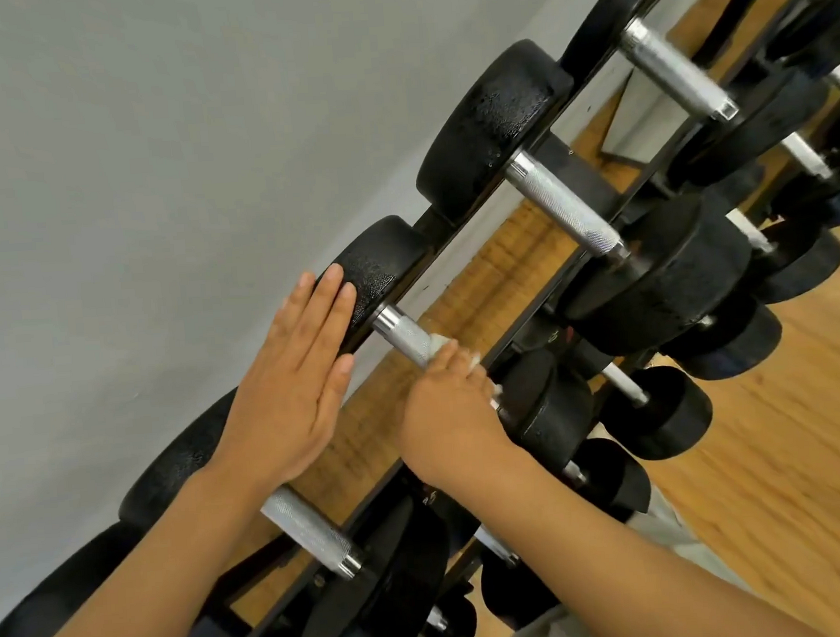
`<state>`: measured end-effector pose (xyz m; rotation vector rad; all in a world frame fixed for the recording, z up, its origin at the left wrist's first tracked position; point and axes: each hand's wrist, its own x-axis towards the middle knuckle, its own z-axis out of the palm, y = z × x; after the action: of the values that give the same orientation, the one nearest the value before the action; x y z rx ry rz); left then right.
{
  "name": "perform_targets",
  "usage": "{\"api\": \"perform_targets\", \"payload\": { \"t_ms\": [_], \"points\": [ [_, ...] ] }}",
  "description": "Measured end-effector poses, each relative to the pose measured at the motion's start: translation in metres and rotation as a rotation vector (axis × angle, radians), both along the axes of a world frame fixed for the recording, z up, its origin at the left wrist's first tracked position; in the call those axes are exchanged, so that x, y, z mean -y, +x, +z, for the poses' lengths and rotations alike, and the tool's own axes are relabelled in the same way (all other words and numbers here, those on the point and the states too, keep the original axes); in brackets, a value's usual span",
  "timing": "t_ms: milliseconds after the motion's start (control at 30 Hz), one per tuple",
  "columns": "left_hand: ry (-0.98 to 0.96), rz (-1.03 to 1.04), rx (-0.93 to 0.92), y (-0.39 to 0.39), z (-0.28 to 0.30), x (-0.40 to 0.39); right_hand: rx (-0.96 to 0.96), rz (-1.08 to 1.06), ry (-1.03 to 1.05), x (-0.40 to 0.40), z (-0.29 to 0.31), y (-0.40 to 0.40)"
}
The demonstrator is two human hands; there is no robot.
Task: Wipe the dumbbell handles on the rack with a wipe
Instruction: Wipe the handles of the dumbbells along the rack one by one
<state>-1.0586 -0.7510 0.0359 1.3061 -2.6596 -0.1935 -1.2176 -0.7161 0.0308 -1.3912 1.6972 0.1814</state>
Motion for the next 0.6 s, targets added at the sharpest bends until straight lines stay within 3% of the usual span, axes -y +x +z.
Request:
{"api": "perform_targets", "payload": {
  "t_ms": [133,367,600],
  "points": [
    [0.024,-0.004,-0.023,0.0,0.001,0.0,0.116,0.018,-0.205,0.006,-0.001,0.002],
    [0.026,0.011,-0.026,-0.001,0.001,0.0,0.096,-0.013,0.069,-0.004,-0.002,-0.022],
    [0.016,0.01,-0.017,-0.001,-0.001,0.0,0.167,0.153,-0.36,0.012,-0.01,0.001]
  ]
}}
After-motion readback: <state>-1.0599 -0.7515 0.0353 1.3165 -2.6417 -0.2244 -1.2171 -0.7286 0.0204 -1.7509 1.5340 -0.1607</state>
